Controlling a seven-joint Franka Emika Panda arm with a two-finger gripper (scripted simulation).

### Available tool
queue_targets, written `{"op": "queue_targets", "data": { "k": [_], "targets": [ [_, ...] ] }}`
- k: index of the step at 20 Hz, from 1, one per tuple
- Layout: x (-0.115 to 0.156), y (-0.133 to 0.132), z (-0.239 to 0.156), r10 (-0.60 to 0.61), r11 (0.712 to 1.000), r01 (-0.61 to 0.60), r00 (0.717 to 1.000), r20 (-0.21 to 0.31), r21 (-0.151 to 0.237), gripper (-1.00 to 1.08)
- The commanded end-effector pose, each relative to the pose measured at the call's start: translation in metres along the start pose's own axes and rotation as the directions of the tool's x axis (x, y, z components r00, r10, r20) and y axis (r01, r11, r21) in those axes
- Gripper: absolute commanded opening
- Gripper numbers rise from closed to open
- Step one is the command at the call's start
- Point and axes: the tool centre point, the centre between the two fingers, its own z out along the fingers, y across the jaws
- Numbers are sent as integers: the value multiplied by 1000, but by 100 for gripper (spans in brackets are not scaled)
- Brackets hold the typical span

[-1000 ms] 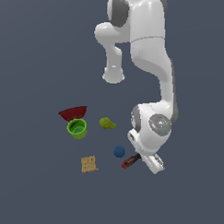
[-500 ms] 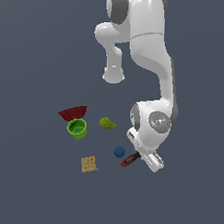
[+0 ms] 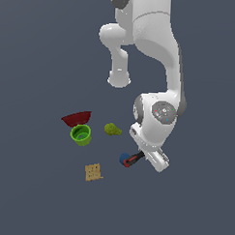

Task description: Pick up a designated object from a clutter of objects.

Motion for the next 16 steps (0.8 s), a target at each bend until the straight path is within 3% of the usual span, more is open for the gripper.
{"op": "queue_targets", "data": {
  "k": [1, 16],
  "targets": [
    [3, 10, -18, 0, 1000, 0, 1000, 0, 2, -100],
    [21, 85, -144, 1, 1000, -1, 1000, 1, 2, -100]
  ]
}}
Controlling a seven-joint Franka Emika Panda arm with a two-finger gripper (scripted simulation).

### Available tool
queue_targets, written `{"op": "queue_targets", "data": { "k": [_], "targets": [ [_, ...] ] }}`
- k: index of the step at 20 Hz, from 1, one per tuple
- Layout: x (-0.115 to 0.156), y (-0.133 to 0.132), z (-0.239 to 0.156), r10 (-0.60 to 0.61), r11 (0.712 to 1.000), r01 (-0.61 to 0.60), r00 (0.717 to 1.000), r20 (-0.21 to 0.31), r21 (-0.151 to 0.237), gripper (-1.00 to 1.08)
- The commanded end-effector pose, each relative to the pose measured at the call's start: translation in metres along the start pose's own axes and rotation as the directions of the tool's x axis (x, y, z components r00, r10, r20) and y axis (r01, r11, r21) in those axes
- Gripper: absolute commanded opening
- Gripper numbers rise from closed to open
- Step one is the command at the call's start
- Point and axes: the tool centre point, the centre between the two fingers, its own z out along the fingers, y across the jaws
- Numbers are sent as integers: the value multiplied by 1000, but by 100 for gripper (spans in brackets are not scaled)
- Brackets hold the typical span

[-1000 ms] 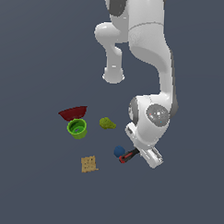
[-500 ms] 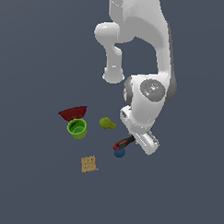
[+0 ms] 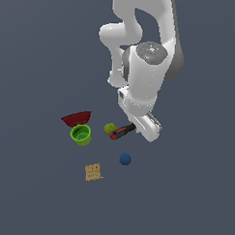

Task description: Pick up a designated object from a clutter of objects.

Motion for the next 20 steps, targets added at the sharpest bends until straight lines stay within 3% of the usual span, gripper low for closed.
{"op": "queue_targets", "data": {
  "k": [1, 20],
  "targets": [
    [3, 13, -23, 0, 1000, 0, 1000, 0, 1, -100],
    [30, 106, -190, 1, 1000, -1, 1000, -1, 1, -100]
  ]
}}
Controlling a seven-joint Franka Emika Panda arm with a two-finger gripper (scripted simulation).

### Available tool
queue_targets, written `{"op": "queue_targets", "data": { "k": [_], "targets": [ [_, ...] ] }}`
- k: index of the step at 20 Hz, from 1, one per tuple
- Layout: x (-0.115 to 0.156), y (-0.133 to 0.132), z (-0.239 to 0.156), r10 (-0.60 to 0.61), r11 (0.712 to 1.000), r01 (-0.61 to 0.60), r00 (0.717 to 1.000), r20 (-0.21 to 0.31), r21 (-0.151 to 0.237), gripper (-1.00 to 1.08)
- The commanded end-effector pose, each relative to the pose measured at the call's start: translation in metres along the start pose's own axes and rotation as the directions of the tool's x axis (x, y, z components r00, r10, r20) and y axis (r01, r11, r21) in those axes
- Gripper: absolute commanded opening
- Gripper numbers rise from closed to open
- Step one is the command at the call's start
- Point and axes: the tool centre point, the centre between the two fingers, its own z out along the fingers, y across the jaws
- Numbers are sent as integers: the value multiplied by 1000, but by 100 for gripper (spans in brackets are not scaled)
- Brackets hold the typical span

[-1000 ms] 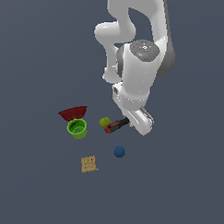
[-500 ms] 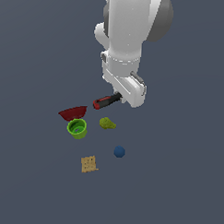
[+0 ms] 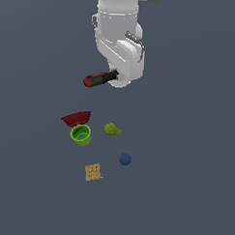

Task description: Pick up a designated object from a clutter of objects.

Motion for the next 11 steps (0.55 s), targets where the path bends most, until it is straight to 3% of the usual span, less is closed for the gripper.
{"op": "queue_targets", "data": {
  "k": [1, 11],
  "targets": [
    [3, 8, -16, 0, 1000, 0, 1000, 0, -1, -100],
    [8, 20, -41, -1, 1000, 1, 1000, -1, -1, -100]
  ]
}}
